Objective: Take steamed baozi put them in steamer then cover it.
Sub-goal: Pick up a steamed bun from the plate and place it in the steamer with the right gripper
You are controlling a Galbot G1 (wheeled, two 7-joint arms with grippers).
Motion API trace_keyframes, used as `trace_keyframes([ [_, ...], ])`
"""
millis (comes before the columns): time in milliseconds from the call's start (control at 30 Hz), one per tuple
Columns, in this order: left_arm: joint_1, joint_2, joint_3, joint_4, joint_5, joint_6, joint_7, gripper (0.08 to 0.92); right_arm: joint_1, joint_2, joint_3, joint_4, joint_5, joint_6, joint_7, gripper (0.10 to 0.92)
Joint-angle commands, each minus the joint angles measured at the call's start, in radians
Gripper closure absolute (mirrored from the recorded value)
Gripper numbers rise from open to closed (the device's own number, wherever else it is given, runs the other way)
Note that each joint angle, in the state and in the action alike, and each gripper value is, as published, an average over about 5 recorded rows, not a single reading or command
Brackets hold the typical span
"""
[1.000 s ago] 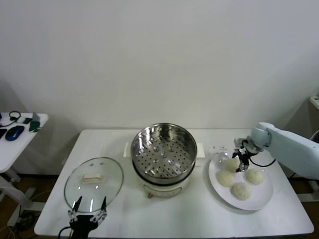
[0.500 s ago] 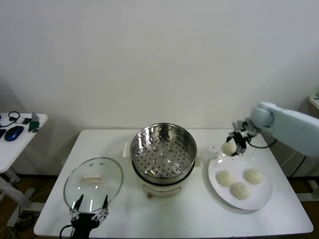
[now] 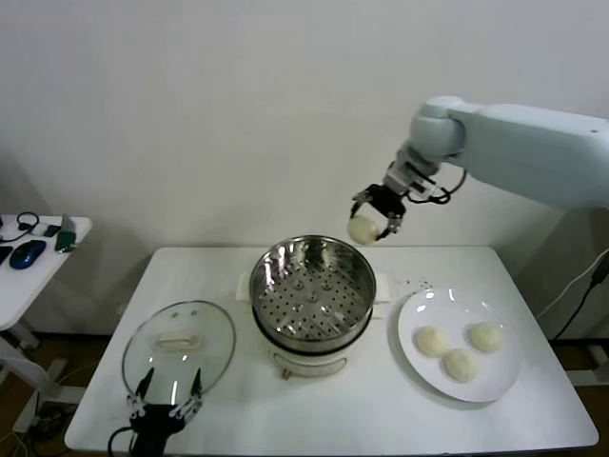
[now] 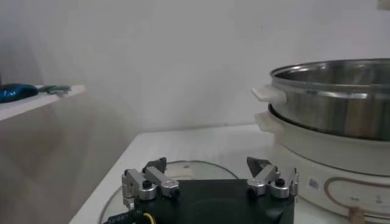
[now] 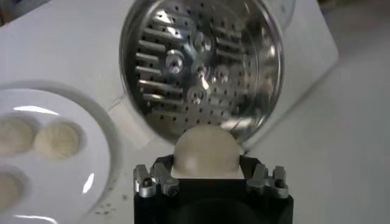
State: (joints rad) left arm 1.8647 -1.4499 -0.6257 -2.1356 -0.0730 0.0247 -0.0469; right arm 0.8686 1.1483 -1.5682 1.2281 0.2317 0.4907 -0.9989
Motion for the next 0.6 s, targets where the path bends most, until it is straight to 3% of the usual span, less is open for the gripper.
trace_keyframes([
  [33,0.000,-0.001,0.001,-0.003,-0.001,0.000,-0.001,0.177,-0.133,0.187,0.036,-0.106,-0.258,0.210,0.049,0.304],
  [233,-0.002,-0.005,0.009,-0.002,0.001,-0.001,-0.001,0.177,-0.279,0.230,0.100,-0.267,-0.398,0.264,0.084,0.304],
  [600,-0.008,-0.008,0.016,0.011,0.004,0.000,-0.002,0.177,-0.395,0.266,0.160,-0.401,-0.478,0.297,0.120,0.304],
])
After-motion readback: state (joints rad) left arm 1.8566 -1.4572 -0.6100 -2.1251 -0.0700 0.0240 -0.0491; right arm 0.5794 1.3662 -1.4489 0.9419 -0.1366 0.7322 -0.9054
